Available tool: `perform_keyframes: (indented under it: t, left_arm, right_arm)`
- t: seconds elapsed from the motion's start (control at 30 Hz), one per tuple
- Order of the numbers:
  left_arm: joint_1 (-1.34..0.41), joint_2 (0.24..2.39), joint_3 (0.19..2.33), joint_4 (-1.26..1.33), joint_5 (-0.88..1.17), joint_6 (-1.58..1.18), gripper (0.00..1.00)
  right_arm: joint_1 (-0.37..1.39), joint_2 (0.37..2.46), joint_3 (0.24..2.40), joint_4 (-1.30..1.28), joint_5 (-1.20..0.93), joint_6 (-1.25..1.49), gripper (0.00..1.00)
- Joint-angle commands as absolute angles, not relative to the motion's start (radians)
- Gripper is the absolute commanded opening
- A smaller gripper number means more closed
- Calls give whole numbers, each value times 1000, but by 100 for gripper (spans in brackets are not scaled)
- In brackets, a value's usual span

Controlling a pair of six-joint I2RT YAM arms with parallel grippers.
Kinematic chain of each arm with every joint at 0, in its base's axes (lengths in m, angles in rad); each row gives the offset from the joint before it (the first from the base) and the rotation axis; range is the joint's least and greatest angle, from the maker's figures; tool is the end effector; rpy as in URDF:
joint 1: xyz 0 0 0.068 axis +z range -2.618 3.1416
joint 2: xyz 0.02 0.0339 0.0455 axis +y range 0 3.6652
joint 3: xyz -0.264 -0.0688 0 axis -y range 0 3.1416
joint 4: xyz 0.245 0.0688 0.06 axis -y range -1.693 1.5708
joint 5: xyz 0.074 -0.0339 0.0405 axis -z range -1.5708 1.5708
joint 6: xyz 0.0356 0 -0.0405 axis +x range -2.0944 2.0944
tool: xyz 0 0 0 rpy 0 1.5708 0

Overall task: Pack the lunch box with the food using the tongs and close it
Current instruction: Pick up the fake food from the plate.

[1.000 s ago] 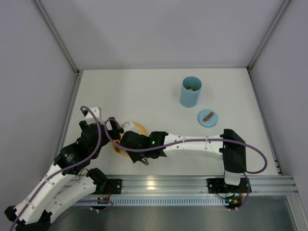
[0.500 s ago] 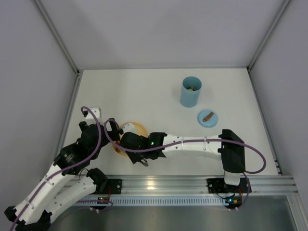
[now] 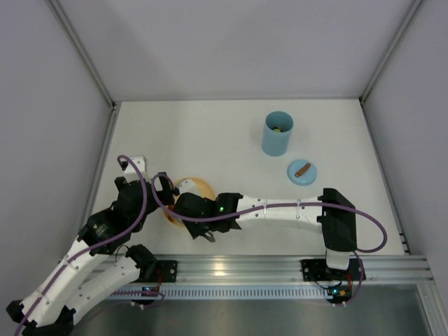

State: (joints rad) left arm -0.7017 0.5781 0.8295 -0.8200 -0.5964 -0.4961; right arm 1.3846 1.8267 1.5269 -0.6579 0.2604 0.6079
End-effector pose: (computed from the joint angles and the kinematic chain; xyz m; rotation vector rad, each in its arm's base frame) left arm 0.0957 -0.0547 0.3211 -0.1301 2.0301 -0.1101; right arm 0.0832 0.3924 0.2652 -0.8685 2.4021 0.4965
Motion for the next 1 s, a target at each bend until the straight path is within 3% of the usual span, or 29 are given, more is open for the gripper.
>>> perform_keyframes:
  t: [0.0, 0.27, 0.6, 0.97]
  left_arm:
    - [-706, 568, 833, -779, -614, -503, 99]
    - [-706, 569, 833, -779, -614, -505, 99]
    - [-707, 569, 833, -778, -614, -505, 99]
    - [-706, 569, 833, -779, -615, -505, 99]
  right_arm:
    - [1420, 1833, 1557, -627, 235, 612, 38]
    - [1419, 1841, 1552, -623, 233, 617, 37]
    - [1417, 1824, 1531, -621, 245, 623, 26]
    - [1404, 1730, 1479, -650, 317, 626, 22]
